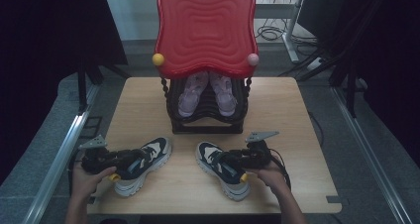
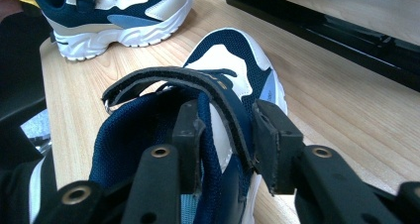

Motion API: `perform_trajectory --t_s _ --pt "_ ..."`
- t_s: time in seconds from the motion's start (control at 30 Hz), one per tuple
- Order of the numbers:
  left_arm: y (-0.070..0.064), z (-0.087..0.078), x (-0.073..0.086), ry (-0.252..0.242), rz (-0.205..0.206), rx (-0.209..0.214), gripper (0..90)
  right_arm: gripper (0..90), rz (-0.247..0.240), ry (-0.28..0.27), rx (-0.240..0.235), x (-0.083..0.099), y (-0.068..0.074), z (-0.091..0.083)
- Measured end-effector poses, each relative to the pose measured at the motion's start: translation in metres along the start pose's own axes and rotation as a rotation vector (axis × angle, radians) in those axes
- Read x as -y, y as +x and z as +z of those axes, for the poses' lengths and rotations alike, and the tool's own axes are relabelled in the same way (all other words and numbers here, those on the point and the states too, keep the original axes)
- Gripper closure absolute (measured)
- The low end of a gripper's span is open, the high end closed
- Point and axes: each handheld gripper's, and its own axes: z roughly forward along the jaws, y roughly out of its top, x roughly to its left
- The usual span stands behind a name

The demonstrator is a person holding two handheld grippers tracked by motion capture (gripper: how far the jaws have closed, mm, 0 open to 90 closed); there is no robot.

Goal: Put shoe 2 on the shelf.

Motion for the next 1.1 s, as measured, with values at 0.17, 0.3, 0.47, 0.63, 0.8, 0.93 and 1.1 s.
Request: perform_trajectory --t_s 0.17,0.3,0.47,0.63,0.8,0.93,1.1 --pt "0.0 0.0 0.0 0.0 -0.017 0.003 69.1 69.4 -0.009 -0.007 0.021 0.001 0.004 -0.001" --pt "-0.001 0.0 0.0 -0.002 -0.031 -0.001 69.9 69.7 -0.004 -0.015 0.035 0.002 0.004 -0.002" --pt "-0.005 -0.003 -0.004 -0.014 -0.059 -0.015 70.4 69.8 0.024 -0.046 0.044 0.006 0.001 -0.007" --pt "-0.009 -0.009 -0.007 -0.057 -0.075 0.003 70.4 69.8 0.032 -0.08 0.063 0.01 0.001 -0.014" --pt "-0.013 -0.008 -0.009 -0.054 -0.087 0.009 70.1 69.7 0.052 -0.132 0.054 0.013 0.0 -0.021" --pt "-0.015 -0.006 -0.01 -0.059 -0.09 0.013 70.2 69.7 0.071 -0.172 0.057 0.016 -0.001 -0.025" --pt "-0.02 -0.003 -0.01 -0.09 -0.098 0.008 70.3 69.6 0.079 -0.207 0.062 0.02 -0.002 -0.029"
